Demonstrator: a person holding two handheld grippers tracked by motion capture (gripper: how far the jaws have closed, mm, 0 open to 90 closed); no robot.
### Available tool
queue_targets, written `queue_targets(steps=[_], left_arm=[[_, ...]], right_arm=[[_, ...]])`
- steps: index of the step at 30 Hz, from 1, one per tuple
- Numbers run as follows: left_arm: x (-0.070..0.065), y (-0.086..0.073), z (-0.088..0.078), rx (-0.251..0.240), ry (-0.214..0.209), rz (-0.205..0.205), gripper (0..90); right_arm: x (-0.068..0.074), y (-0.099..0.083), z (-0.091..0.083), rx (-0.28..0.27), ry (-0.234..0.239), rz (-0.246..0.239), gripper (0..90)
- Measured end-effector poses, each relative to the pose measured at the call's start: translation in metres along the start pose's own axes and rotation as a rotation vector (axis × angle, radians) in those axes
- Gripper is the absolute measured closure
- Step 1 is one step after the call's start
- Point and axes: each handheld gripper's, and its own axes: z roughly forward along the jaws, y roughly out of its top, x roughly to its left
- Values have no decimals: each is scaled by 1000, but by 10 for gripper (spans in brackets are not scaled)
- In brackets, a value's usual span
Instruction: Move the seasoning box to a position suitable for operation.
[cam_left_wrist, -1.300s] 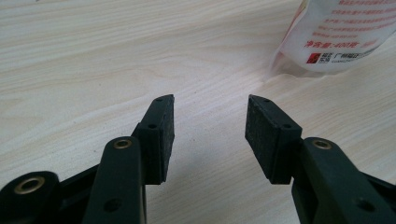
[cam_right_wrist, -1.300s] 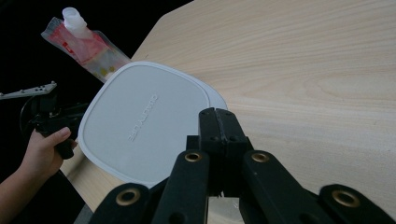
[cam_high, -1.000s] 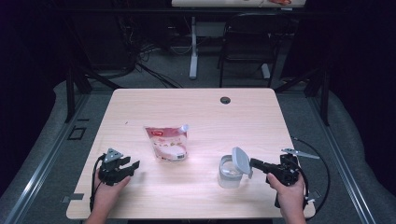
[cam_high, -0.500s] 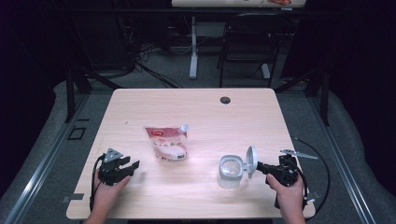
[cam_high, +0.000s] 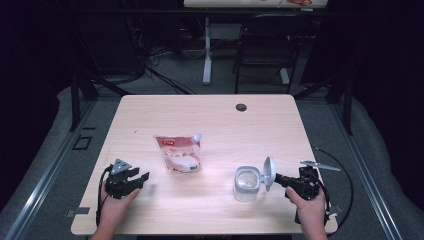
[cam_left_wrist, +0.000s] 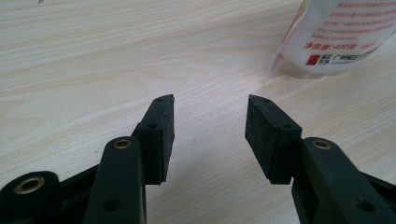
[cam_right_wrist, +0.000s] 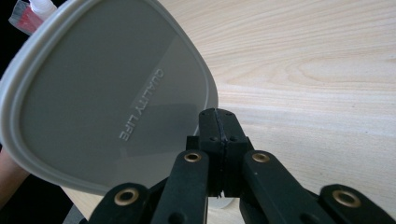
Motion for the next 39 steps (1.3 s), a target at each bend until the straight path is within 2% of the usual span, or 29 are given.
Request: queue_targets(steps=[4,10,15,27,30,39], left_arm=[[0,0,0,-3,2,-1,526],[-1,0,0,1,0,5,525],[0,0,-1,-1,0,6,526],[-1,0,-2,-5,4,1,523],[-1,0,-2,-5,2,-4,521],[-1,0,-1,-2,-5,-1,521]], right_arm=[[-1,0,-2,1,-7,-6,895],[-2,-4,-6,5,-54,-47,868],[-4,-6,-9,9,-72,-57,855],[-4,-24,-15,37,-109,-88,772],[-4,-31,-15,56,-109,-101,718],[2,-38,-6,85,-119,-157,653]])
